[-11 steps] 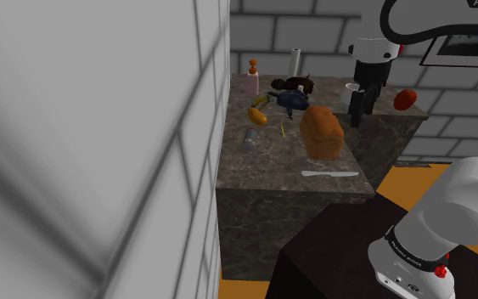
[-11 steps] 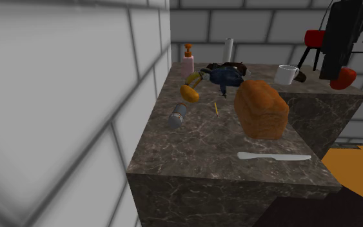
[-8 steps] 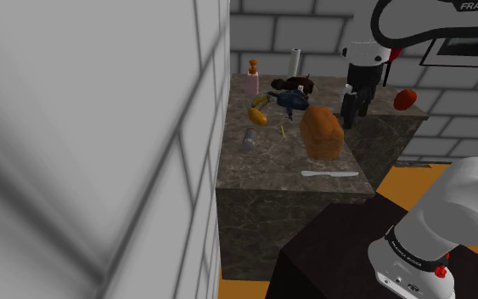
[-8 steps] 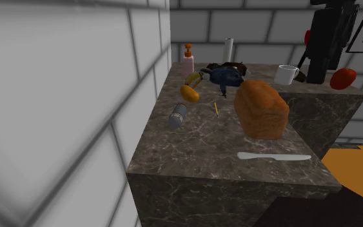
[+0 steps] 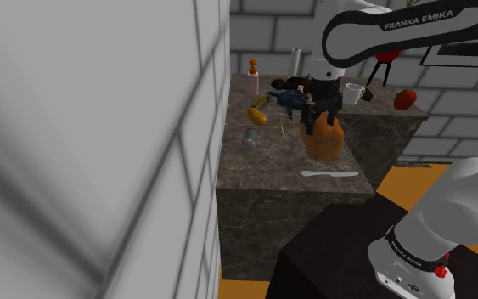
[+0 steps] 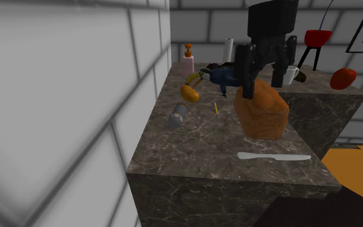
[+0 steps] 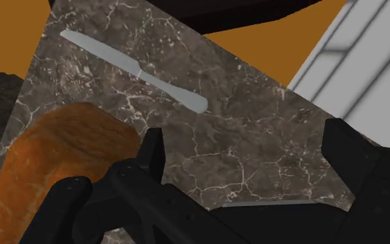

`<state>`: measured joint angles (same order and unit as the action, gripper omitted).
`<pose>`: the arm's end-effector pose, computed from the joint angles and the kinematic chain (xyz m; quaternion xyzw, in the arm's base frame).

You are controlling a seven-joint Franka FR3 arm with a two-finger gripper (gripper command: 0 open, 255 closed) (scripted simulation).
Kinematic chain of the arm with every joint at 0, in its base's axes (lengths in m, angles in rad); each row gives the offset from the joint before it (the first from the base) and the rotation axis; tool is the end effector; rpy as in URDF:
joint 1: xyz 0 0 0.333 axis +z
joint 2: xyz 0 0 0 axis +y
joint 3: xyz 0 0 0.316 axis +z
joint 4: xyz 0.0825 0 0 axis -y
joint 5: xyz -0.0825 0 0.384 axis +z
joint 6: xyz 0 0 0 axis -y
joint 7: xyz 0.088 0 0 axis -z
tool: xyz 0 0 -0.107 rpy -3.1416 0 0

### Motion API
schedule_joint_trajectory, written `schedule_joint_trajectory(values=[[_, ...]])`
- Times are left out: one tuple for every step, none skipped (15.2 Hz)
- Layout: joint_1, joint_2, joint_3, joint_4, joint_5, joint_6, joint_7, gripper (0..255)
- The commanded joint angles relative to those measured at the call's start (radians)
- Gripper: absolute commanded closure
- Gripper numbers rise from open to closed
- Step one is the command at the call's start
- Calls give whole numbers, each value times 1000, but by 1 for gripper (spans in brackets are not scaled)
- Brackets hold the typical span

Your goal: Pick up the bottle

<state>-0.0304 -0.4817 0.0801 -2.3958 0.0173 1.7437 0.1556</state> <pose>0.3843 0.0226 0.4787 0.9944 -0.0610 -0.0843 0.0185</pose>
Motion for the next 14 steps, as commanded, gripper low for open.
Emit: schedule_joint_trajectory(values=[[-5,83,20,30,12,56,66,0],[-8,121,28,46,16,79,95,0],[-12,159,36,64,19,101,125,0],[-14,198,42,84,20,121,154,0],[-17,237,48,105,21,141,183,0],[-19,276,53,127,21,159,212,0],[-21,315,57,150,20,176,241,0],[-23,355,60,174,18,192,269,0],[-25,394,63,200,16,207,297,0],[-26,433,64,227,14,221,325,0],[-27,472,65,255,11,233,352,0],[-27,511,65,284,8,244,379,0],[-27,550,64,315,4,254,405,0],[-27,589,63,346,1,263,430,0]])
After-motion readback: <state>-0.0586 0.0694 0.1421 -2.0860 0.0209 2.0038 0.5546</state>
